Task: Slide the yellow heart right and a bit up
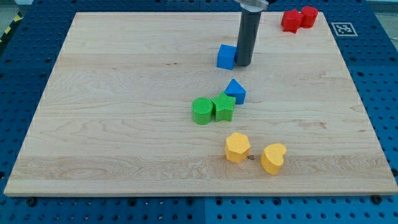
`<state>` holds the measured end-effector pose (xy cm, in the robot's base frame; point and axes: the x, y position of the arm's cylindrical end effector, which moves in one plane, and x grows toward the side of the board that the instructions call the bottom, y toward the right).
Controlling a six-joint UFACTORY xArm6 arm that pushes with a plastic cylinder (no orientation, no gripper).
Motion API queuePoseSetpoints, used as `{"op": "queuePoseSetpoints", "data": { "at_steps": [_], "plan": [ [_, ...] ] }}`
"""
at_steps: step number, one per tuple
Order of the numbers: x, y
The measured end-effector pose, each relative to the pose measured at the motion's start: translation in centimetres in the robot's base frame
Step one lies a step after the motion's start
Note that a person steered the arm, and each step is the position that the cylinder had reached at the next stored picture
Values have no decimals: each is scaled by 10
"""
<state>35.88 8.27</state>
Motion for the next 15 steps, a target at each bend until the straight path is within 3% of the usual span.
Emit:
{"op": "queuePoseSetpoints", "data": {
  "at_steps": [3,6,9,13,15],
  "plan": [
    [9,0],
    [127,105],
    [133,106],
    [195,107],
    [208,78]
  ]
}}
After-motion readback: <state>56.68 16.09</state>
